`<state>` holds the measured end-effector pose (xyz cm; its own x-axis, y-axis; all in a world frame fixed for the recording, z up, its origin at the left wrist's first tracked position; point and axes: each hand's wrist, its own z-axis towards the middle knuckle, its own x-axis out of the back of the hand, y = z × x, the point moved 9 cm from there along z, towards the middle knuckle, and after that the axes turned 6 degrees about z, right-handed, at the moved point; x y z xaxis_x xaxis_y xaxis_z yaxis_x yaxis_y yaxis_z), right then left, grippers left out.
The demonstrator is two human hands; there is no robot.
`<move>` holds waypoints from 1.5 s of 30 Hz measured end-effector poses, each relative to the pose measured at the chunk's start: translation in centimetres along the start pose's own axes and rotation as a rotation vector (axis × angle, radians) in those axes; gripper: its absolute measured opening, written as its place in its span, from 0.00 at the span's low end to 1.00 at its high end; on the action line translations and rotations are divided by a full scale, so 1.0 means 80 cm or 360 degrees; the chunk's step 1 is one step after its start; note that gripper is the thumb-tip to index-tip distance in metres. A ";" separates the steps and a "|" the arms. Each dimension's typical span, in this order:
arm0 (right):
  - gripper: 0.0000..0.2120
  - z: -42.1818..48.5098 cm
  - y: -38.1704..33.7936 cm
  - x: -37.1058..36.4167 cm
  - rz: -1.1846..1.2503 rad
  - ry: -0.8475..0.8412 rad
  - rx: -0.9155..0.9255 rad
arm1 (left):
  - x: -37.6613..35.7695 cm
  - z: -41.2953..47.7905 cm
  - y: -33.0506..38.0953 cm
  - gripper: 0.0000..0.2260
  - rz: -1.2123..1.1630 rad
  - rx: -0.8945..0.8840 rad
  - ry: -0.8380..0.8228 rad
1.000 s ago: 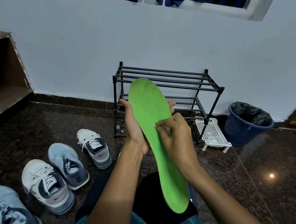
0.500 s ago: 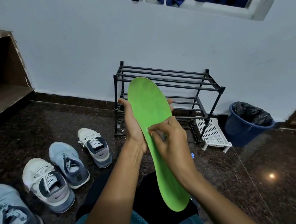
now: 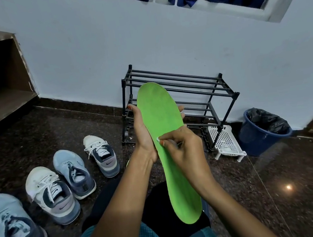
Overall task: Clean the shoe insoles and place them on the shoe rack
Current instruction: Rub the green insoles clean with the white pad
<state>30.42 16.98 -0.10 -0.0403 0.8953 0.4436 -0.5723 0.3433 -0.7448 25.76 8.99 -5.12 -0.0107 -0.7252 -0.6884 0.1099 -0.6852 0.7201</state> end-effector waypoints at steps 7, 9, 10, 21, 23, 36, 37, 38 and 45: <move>0.06 0.007 0.002 0.003 -0.0012 0.0057 -0.0046 | -0.002 -0.002 0.002 0.46 -0.0004 -0.0001 -0.0009; 0.06 -0.005 0.000 -0.003 0.0029 0.0024 -0.0031 | -0.001 -0.001 0.004 0.46 -0.0029 -0.0011 -0.0016; 0.06 -0.012 -0.002 -0.005 0.0051 0.0004 -0.0021 | -0.001 -0.001 0.004 0.47 -0.0046 -0.0014 -0.0022; 0.06 0.010 0.001 0.001 0.0053 0.0094 -0.0049 | 0.002 -0.002 0.005 0.45 0.0003 -0.0039 0.0049; 0.06 0.004 0.001 -0.003 0.0068 0.0093 -0.0050 | 0.003 -0.002 0.006 0.45 -0.0022 -0.0051 0.0060; 0.06 0.006 0.010 0.010 -0.0121 0.0159 -0.0008 | 0.002 -0.001 0.003 0.45 -0.0005 -0.0008 0.0044; 0.06 0.006 0.008 0.009 -0.0136 0.0165 0.0000 | 0.003 -0.001 0.004 0.45 -0.0006 -0.0014 0.0047; 0.06 0.003 0.006 0.007 -0.0141 0.0161 0.0007 | 0.004 -0.001 0.005 0.45 -0.0007 -0.0023 0.0046; 0.06 -0.025 -0.005 -0.009 0.0081 -0.0015 0.0036 | -0.002 -0.002 0.011 0.45 -0.0097 -0.0065 -0.0019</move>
<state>32.33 16.78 -1.10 -0.0774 0.9086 0.4105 -0.5879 0.2909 -0.7548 26.04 8.53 -4.43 -0.0304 -0.6832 -0.7296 0.1491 -0.7248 0.6726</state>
